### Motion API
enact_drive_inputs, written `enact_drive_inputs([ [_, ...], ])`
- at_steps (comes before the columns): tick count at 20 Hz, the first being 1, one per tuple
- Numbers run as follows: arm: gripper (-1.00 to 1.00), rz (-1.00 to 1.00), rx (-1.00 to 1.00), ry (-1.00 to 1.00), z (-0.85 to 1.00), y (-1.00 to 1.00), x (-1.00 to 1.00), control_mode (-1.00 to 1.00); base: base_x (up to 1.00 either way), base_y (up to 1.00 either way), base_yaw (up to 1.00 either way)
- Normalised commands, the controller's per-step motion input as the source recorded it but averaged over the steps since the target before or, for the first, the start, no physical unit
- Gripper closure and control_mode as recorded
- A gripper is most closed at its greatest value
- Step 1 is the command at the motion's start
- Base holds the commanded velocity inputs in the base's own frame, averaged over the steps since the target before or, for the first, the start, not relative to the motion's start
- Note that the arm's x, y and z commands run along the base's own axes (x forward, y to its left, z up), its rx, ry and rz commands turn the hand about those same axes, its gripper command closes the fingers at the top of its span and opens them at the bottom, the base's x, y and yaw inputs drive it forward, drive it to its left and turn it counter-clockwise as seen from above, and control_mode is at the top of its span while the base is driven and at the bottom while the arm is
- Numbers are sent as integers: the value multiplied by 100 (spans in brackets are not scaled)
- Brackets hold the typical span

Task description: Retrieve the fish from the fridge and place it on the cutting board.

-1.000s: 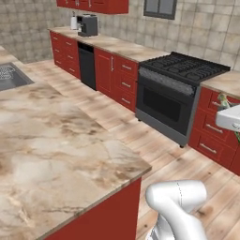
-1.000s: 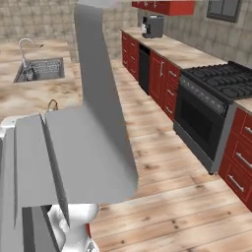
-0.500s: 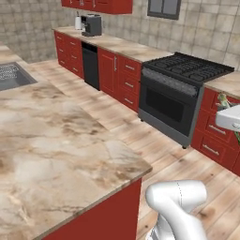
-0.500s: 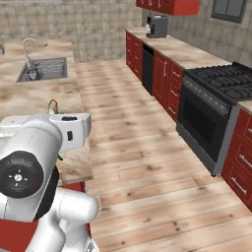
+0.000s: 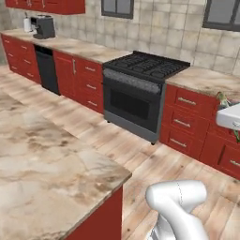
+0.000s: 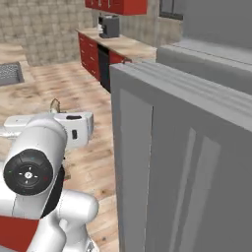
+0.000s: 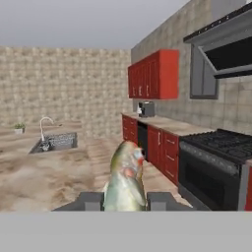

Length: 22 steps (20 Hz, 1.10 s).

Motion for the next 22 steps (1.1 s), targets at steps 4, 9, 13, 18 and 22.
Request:
enact_drive_inputs([
  [4, 100, 0, 0, 0, 0, 0, 0, 100, 0, -20, -99],
  [9, 100, 0, 0, 0, 0, 0, 0, 100, 40, 8, -93],
  [13, 100, 0, 0, 0, 0, 0, 0, 100, 100, 95, -47],
  [18, 100, 0, 0, 0, 0, 0, 0, 100, 100, 74, -22],
  [22, 100, 0, 0, 0, 0, 0, 0, 100, 100, 70, -12],
])
